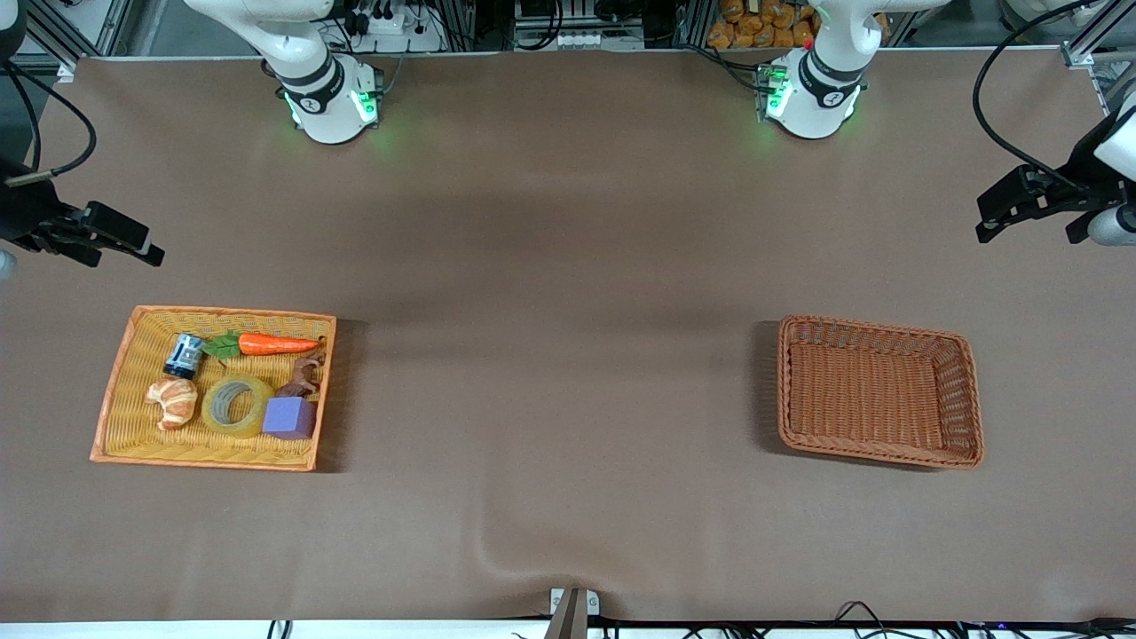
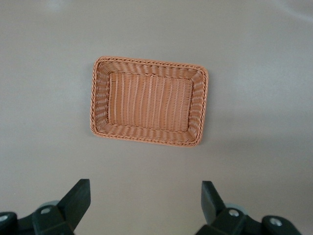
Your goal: Transfer tape with both arms
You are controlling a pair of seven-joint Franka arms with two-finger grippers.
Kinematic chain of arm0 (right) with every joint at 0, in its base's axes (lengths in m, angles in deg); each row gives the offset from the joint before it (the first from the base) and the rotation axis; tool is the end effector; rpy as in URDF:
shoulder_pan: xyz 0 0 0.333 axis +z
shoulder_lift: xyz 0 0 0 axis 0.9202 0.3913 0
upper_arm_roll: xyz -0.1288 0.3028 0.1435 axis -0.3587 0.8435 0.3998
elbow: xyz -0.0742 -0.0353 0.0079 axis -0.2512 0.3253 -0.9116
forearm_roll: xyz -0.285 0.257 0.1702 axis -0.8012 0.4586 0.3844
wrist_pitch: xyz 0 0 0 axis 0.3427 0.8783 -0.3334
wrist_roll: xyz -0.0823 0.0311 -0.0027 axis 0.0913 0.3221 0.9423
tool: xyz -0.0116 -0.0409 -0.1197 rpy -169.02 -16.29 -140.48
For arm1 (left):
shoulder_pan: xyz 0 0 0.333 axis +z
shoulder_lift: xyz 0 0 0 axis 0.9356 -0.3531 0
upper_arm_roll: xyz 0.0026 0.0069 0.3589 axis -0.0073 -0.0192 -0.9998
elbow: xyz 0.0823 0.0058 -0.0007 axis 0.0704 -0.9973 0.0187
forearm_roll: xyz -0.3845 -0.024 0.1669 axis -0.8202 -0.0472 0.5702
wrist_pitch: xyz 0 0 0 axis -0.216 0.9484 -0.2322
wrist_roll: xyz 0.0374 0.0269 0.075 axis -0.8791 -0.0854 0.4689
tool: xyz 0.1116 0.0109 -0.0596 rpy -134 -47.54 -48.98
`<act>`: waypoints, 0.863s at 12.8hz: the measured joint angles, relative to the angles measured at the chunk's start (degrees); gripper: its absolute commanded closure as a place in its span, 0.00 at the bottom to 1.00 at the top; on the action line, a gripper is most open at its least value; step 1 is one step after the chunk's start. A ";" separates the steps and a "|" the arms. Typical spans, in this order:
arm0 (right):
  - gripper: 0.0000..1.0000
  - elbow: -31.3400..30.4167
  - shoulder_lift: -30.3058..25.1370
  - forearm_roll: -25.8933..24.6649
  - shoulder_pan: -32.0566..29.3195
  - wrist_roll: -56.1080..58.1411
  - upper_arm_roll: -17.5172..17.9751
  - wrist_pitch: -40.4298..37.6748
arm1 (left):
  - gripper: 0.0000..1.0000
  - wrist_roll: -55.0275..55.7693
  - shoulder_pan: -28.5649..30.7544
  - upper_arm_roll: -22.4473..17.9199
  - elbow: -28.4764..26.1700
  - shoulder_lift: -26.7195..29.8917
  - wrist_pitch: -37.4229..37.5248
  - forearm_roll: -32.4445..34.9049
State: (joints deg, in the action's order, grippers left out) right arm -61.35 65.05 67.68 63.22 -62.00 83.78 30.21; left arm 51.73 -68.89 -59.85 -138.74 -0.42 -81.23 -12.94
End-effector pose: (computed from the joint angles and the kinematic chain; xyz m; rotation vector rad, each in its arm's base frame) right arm 0.5786 -0.0240 0.6213 -3.0015 0.1175 -0.0134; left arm 0.5887 -0.0456 0.6895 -3.1090 0.0469 -0.1037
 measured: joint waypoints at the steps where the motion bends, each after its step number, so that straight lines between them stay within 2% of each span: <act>1: 0.00 0.15 -0.11 -1.93 0.55 -0.53 0.24 -1.11 | 0.00 0.00 0.00 0.00 0.14 0.02 0.00 0.00; 3: 0.00 0.65 -0.37 -5.51 1.08 -1.78 1.16 -3.63 | 0.00 0.00 0.00 -0.04 0.36 0.05 0.00 0.00; 11: 0.00 1.58 -0.43 -6.61 1.08 -1.48 1.08 -3.65 | 0.00 0.00 0.00 -0.08 0.39 0.04 0.03 0.00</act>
State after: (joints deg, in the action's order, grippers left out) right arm -59.78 64.62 61.06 64.30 -63.48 84.86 26.56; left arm 51.73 -68.89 -59.94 -138.35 -0.38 -81.20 -12.94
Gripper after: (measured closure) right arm 0.000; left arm 0.000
